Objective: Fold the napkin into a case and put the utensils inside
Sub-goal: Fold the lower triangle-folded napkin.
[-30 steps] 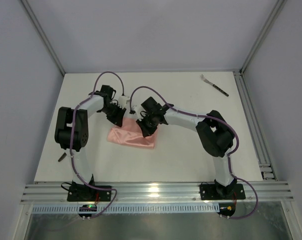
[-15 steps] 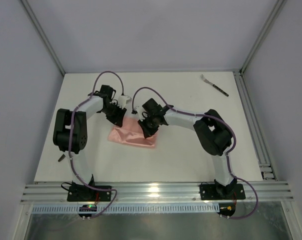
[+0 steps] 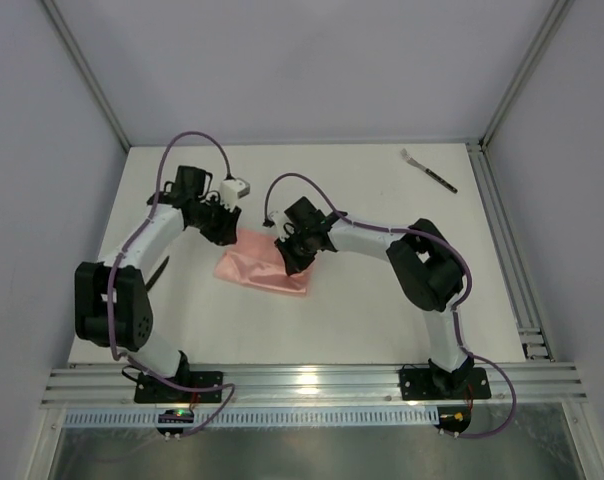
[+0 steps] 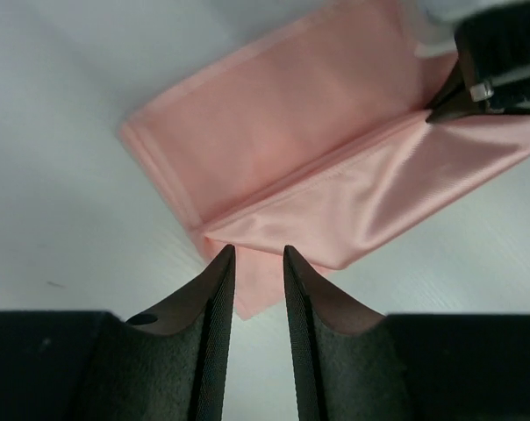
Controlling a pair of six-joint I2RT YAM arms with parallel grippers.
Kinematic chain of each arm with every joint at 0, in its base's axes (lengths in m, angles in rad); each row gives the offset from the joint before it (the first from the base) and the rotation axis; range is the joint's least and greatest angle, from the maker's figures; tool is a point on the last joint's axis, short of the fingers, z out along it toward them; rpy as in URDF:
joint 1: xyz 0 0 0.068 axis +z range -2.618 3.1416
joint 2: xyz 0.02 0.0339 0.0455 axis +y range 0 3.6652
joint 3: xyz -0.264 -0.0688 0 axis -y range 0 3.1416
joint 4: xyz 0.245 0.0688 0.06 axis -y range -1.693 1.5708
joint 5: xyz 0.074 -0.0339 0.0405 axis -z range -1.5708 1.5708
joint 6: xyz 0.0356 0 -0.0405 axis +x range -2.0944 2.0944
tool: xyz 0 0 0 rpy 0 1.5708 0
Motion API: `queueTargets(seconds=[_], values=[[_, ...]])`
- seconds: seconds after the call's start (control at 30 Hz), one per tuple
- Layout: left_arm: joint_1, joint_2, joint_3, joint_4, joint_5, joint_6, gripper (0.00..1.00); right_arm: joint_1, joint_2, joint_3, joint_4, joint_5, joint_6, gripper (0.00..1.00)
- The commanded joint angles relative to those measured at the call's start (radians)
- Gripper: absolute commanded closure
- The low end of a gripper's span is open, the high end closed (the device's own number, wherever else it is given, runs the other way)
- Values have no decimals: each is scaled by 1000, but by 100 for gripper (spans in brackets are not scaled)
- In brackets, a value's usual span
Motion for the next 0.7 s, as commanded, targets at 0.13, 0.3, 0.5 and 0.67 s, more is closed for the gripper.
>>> queueTargets(seconds=[0.13,0.3,0.5,0.67], values=[[-56,114,-106,-44,35,43,71,-2,-6,-34,31,7,16,96],[-56,166,-105,-4,3,29,71,-4,-11,-40,31,10,10,96],[-60,241,-100,20,-5,22,72,-2,-74,-54,35,66,4,62],[-67,235,-119,33,9,20,73,-2,-208,-80,8,180,15,41]])
